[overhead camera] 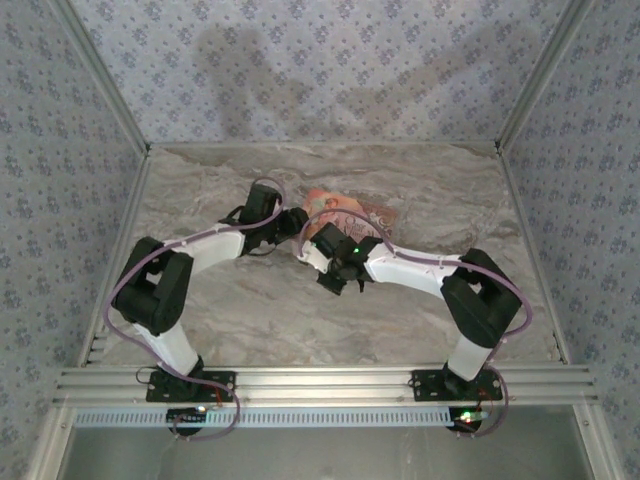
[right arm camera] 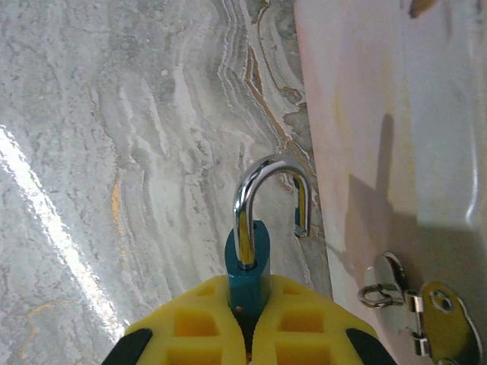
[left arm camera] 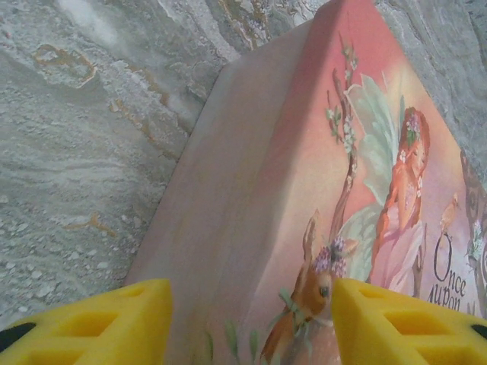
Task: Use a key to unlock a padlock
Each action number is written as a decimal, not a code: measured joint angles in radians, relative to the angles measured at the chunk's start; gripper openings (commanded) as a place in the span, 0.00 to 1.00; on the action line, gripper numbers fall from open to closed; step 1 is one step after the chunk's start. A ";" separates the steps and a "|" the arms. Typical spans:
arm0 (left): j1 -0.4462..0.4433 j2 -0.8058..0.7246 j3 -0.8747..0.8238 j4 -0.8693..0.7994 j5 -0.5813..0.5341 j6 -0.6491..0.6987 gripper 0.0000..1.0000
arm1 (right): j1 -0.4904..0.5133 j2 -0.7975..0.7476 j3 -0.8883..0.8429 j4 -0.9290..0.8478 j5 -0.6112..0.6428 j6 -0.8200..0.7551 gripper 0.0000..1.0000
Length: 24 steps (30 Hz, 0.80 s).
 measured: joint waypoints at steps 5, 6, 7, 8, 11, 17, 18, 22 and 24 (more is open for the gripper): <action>0.011 -0.038 -0.019 -0.001 -0.011 0.000 0.59 | 0.003 -0.025 -0.007 0.005 -0.007 0.001 0.00; 0.014 -0.046 -0.026 -0.001 -0.014 0.000 0.59 | 0.003 -0.033 -0.010 0.005 -0.007 0.004 0.00; 0.017 -0.056 -0.035 -0.001 -0.018 0.000 0.59 | 0.003 -0.044 -0.013 0.006 -0.011 0.005 0.00; 0.021 -0.071 -0.048 -0.001 -0.022 0.000 0.60 | 0.003 -0.054 -0.016 0.008 -0.013 0.008 0.00; 0.031 -0.117 -0.083 -0.008 -0.035 0.000 0.60 | 0.003 -0.083 -0.024 0.011 -0.014 0.016 0.00; 0.040 -0.230 -0.137 -0.031 -0.062 0.002 0.61 | 0.005 -0.145 -0.048 0.014 -0.014 0.043 0.00; 0.040 -0.255 -0.148 -0.034 -0.065 0.004 0.61 | 0.005 -0.164 -0.056 0.015 -0.014 0.053 0.00; 0.039 -0.341 -0.195 -0.057 -0.088 0.018 0.62 | -0.002 -0.248 -0.088 0.016 -0.013 0.106 0.00; 0.039 -0.388 -0.224 -0.079 -0.106 0.031 0.62 | -0.014 -0.296 -0.107 0.014 -0.011 0.145 0.00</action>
